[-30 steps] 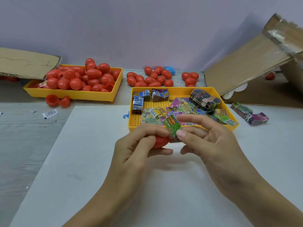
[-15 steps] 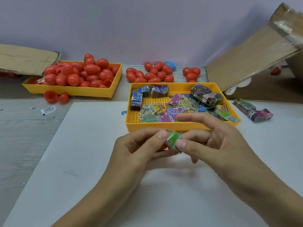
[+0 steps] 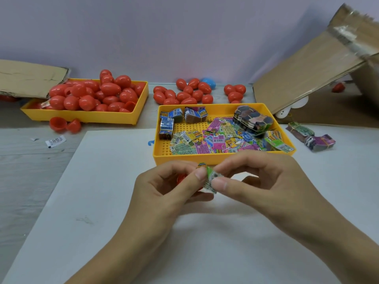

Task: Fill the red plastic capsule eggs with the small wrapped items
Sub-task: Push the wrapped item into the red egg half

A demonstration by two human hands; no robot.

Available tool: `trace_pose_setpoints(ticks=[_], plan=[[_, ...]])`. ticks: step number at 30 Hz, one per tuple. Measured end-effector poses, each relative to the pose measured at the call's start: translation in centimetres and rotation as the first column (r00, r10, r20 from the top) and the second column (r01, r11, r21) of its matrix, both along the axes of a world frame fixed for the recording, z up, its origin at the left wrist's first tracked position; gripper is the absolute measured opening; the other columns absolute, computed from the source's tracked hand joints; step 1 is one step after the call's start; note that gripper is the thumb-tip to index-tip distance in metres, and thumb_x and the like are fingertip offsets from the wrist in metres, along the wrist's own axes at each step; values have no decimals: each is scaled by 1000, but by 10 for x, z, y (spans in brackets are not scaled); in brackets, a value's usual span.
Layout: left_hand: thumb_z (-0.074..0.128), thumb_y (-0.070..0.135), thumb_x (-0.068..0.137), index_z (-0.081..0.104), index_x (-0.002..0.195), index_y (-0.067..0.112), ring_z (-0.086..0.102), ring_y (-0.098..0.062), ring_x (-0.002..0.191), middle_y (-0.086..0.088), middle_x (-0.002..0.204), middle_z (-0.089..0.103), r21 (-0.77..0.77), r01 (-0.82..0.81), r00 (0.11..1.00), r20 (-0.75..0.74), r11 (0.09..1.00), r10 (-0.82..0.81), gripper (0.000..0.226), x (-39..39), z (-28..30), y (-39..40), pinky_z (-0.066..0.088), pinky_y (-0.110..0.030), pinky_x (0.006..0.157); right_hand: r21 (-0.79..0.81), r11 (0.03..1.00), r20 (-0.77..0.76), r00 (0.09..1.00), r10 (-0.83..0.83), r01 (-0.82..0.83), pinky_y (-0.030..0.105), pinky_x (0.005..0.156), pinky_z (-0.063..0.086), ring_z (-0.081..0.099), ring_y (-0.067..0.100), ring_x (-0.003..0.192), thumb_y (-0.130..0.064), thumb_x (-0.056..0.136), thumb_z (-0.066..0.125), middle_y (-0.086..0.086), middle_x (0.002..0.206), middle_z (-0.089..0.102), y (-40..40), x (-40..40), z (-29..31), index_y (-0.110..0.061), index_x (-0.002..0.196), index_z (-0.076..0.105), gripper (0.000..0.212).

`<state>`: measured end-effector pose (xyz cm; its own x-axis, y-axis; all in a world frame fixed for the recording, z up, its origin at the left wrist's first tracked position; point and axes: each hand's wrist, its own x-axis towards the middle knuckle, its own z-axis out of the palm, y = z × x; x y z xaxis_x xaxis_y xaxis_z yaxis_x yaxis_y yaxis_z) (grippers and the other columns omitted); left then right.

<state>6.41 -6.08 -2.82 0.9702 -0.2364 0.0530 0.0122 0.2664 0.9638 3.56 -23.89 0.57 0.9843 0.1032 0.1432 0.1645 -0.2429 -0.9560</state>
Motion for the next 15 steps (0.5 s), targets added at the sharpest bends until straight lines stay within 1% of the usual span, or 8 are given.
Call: trace_pose_setpoints(ticks=[3, 5, 8, 11, 13, 14, 15], plan=[[78, 33, 67, 76, 72, 11, 72, -20, 77, -8, 89, 73, 23, -6, 1000, 22, 1000, 6, 22, 0, 1, 0, 60, -29, 66, -79, 996, 122, 992, -39, 48, 30, 59, 53, 68, 17, 92, -30, 74, 79, -7, 94, 70, 0, -1, -2, -27, 81, 75, 8], [78, 33, 67, 76, 71, 12, 70, -21, 77, -6, 87, 72, 47, -12, 999, 46, 999, 10, 21, -1, 2, 0, 60, -29, 65, -96, 995, 162, 987, -4, 20, 30, 58, 53, 66, 19, 97, -34, 75, 78, -7, 98, 68, -1, -2, -1, -25, 76, 73, 10], [77, 33, 68, 77, 71, 16, 66, -27, 76, -5, 85, 71, 84, -3, 995, 104, 997, -6, 18, -2, 3, -1, 58, -24, 64, -94, 994, 109, 992, 65, -55, 25, 61, 52, 64, 18, 100, -41, 77, 69, -9, 103, 65, -1, -3, 2, -25, 76, 69, 15], [76, 31, 70, 77, 73, 15, 65, -36, 79, -6, 87, 71, 116, -4, 988, 151, 993, -13, 17, -4, 3, -2, 59, -25, 64, -119, 991, 82, 994, 72, -62, 27, 58, 50, 63, 17, 93, -45, 77, 67, -10, 103, 61, 0, -3, 1, -29, 76, 67, 16], [79, 27, 71, 77, 75, 10, 66, -34, 79, -8, 89, 71, 117, 6, 990, 136, 993, -22, 17, -3, 3, -1, 59, -28, 64, -66, 996, 34, 997, 70, -68, 30, 55, 46, 62, 12, 83, -41, 76, 71, -10, 99, 63, 0, -1, 2, -29, 70, 68, 14], [79, 25, 72, 77, 77, 8, 67, -30, 78, -11, 90, 71, 107, 20, 992, 118, 994, -32, 18, -3, 3, 0, 59, -29, 64, 12, 997, -12, 997, 73, -73, 29, 53, 45, 61, 10, 78, -35, 74, 74, -9, 97, 64, -1, 1, 3, -26, 67, 69, 12], [77, 26, 73, 77, 79, 7, 67, -28, 79, -14, 93, 70, 87, 39, 994, 99, 995, -48, 20, -2, 4, 1, 59, -30, 65, 118, 991, -78, 994, 80, -70, 27, 52, 44, 59, 9, 73, -28, 75, 73, -9, 95, 65, -2, 3, 2, -22, 65, 70, 11]])
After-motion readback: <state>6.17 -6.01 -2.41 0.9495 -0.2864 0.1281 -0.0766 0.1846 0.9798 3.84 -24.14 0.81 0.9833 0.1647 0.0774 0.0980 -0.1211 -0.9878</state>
